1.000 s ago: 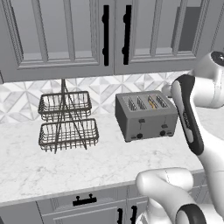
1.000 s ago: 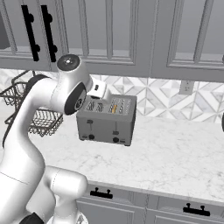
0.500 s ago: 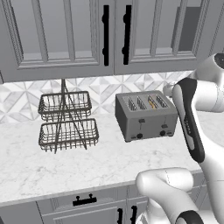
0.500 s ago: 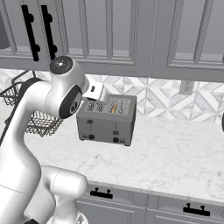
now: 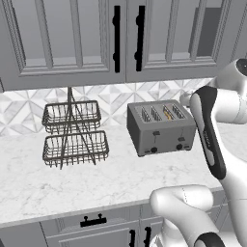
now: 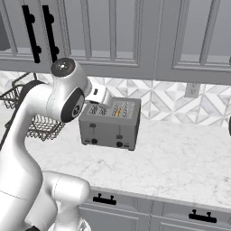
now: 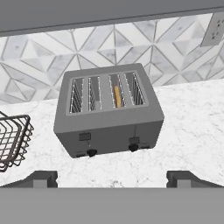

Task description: Start the toaster. Once the lever pops up, take the bread to the plate on the dining counter.

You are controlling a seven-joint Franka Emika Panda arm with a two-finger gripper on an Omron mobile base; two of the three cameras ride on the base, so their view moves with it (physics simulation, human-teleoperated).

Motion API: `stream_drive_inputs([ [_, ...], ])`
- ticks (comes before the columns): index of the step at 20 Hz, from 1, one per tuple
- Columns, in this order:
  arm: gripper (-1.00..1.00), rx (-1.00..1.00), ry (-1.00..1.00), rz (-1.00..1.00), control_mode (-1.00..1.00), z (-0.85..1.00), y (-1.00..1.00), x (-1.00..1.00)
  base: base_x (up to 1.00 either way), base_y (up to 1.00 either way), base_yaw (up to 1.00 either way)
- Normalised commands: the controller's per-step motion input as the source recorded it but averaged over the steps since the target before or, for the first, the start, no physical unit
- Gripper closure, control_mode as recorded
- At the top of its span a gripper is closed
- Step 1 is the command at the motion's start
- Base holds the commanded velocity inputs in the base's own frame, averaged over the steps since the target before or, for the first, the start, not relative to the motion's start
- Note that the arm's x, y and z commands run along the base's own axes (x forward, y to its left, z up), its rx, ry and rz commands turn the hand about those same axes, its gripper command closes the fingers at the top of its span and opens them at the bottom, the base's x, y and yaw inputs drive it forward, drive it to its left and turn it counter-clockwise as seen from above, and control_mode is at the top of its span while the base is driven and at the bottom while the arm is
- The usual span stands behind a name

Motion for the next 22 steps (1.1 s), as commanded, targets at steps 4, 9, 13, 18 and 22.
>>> stream_drive_inputs([
  [4, -1.00, 0.00, 0.00, 0.00, -1.00, 0.00, 0.00, 0.00, 0.00, 0.00, 0.00],
  [9, -1.00, 0.00, 0.00, 0.00, -1.00, 0.00, 0.00, 0.00, 0.00, 0.00, 0.00],
  [13, -1.00, 0.00, 0.00, 0.00, -1.00, 0.00, 0.00, 0.00, 0.00, 0.00, 0.00],
  [18, -1.00, 0.00, 0.00, 0.00, -1.00, 0.00, 0.00, 0.00, 0.00, 0.00, 0.00],
  [22, -1.00, 0.00, 0.00, 0.00, -1.00, 0.00, 0.00, 0.00, 0.00, 0.00, 0.00],
])
